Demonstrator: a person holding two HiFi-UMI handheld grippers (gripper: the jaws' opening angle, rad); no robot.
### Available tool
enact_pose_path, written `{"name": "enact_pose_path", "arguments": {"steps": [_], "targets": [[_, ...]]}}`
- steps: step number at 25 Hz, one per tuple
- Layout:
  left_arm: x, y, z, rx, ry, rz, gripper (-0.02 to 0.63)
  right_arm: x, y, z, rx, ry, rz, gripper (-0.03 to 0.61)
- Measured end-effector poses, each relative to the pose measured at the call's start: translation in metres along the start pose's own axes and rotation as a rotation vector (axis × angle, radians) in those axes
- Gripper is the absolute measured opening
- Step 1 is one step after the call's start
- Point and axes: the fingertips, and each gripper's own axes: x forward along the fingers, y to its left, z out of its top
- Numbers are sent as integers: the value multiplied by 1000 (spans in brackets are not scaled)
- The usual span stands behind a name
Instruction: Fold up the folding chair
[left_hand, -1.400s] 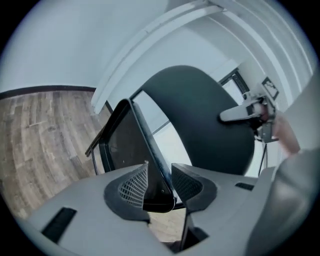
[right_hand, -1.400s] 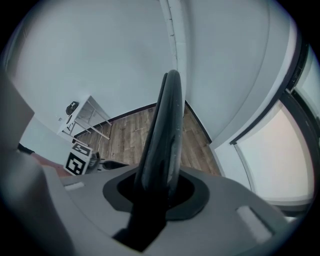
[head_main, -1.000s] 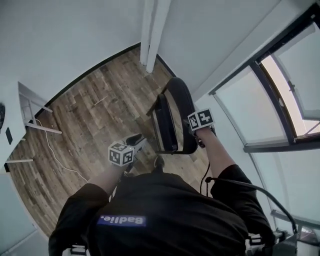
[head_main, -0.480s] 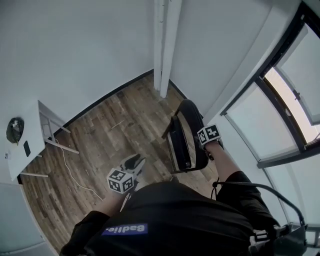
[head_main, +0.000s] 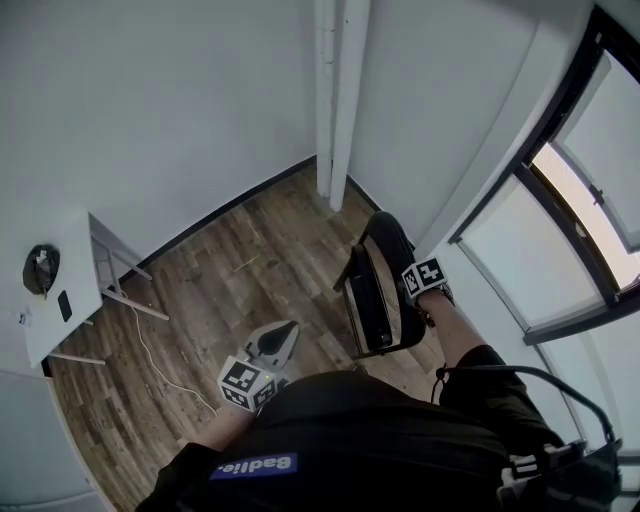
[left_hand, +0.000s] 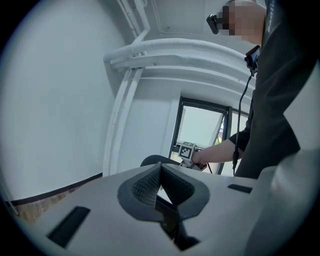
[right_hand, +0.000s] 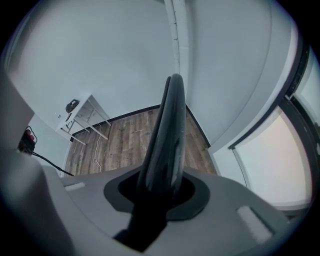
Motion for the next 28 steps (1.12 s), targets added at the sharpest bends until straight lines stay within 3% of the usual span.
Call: {"name": "enact_pose_path", "arguments": {"steps": [8, 28], "targets": [[-10, -17, 33, 43, -59, -37, 5, 3, 2, 0, 5, -2, -12, 77], [-3, -21, 17, 32, -43, -76, 5, 3, -12, -2, 8, -1, -73, 66]]}}
